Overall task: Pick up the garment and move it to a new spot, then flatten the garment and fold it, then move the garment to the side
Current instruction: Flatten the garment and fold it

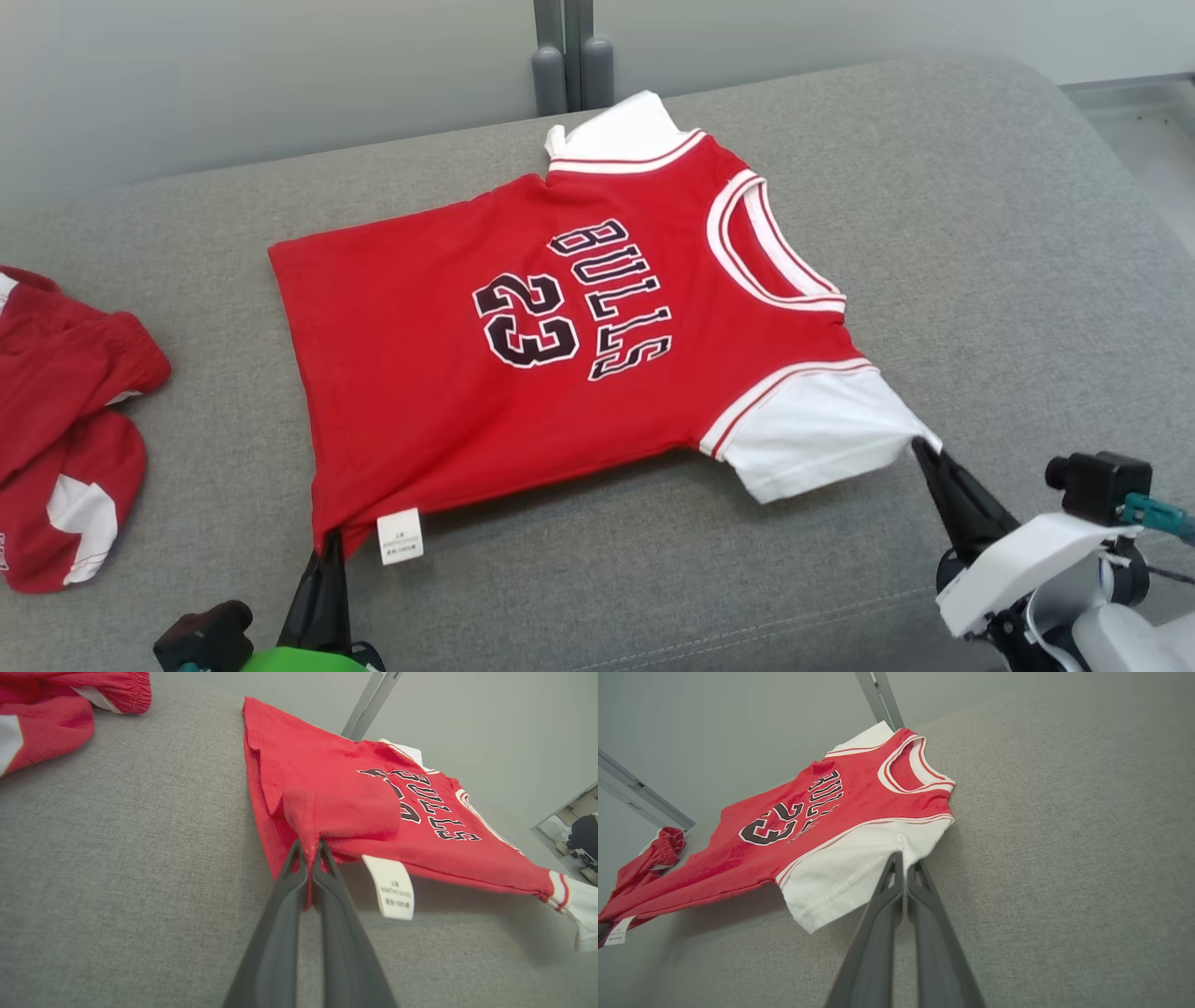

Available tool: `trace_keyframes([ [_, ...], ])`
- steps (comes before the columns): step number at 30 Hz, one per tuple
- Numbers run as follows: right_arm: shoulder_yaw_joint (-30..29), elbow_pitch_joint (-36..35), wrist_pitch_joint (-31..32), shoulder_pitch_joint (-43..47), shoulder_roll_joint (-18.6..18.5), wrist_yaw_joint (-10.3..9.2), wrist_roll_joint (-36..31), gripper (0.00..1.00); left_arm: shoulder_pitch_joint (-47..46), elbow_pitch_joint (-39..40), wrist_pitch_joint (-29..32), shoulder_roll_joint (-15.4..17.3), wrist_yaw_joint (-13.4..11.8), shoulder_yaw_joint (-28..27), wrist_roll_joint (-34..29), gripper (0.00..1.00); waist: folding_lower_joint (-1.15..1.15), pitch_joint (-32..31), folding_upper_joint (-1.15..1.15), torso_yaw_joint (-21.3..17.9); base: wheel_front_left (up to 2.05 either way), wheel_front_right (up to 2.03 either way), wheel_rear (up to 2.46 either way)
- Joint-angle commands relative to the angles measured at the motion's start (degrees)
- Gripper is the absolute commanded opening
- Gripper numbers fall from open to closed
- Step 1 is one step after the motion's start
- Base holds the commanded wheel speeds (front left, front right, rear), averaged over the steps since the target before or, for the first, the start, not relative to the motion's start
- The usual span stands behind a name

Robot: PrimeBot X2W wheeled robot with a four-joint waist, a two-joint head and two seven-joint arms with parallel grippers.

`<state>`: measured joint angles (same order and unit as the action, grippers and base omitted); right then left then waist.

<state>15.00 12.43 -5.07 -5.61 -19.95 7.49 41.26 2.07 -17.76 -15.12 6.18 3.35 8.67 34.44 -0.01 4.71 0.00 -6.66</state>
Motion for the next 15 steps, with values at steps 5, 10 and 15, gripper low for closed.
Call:
trace_keyframes([
  [5, -0.86, -3.42, 5.62, 6.34, 2.26, 0.0, -1.83, 0.0, 1.98, -2.47, 0.0, -0.43, 0.26, -2.58, -2.77, 0.0, 0.01, -1.3, 0.0, 1.26, 0.0, 0.0, 0.0],
  [10, -1.81, -4.91, 8.07, 7.62, 2.95, 0.0, -3.24, 0.0, 1.44, -4.42, 0.0, -0.74, 0.87, -3.59, -3.17, 0.0, 0.01, -0.92, 0.0, 1.04, 0.0, 0.0, 0.0],
  [15, -2.75, -6.82, 8.89, 7.29, 4.11, 0.0, -4.41, 0.0, 0.06, -6.14, 0.0, -1.33, 1.71, -3.59, -4.0, 0.0, 0.01, -0.81, 0.0, 0.72, 0.0, 0.0, 0.0],
])
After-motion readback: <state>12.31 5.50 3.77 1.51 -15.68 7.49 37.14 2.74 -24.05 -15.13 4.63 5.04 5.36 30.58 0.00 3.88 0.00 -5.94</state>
